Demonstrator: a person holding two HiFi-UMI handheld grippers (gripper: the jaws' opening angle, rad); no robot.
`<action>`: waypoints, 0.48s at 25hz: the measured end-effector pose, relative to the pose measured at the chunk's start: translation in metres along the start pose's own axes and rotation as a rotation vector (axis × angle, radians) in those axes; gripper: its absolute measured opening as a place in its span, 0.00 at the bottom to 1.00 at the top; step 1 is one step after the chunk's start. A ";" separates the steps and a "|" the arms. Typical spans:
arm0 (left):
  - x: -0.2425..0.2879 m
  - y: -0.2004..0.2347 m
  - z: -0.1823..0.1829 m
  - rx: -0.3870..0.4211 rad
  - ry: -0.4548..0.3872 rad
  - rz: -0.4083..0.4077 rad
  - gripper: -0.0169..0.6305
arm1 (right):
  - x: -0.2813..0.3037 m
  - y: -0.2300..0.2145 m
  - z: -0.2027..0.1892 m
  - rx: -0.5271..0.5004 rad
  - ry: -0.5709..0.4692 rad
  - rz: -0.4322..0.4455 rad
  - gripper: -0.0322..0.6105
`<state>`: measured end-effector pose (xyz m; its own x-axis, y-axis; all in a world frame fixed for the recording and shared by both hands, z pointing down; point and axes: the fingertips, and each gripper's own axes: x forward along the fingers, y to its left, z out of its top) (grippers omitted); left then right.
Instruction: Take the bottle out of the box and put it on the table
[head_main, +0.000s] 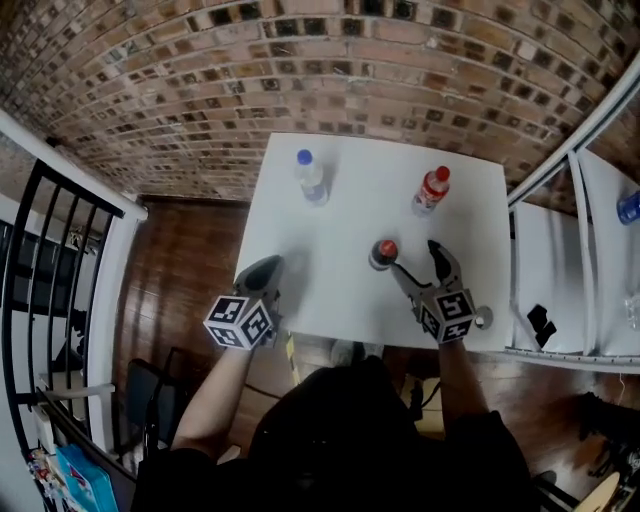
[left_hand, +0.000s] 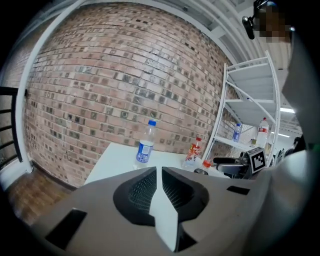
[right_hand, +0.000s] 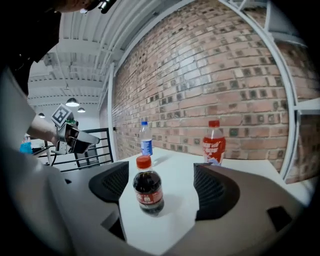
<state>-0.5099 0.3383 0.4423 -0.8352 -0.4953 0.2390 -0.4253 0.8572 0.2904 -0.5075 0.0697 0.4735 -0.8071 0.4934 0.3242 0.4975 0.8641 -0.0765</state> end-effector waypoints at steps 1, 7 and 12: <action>0.000 -0.003 0.004 0.006 -0.009 -0.007 0.09 | -0.009 -0.003 0.006 0.008 -0.017 -0.019 0.69; -0.001 -0.030 0.022 0.026 -0.057 -0.060 0.09 | -0.064 -0.015 0.030 0.079 -0.106 -0.088 0.69; 0.001 -0.062 0.035 0.039 -0.094 -0.099 0.09 | -0.118 -0.033 0.047 0.133 -0.187 -0.136 0.69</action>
<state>-0.4968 0.2890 0.3920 -0.8165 -0.5642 0.1223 -0.5194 0.8103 0.2713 -0.4442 -0.0125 0.3932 -0.9147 0.3707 0.1609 0.3440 0.9232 -0.1716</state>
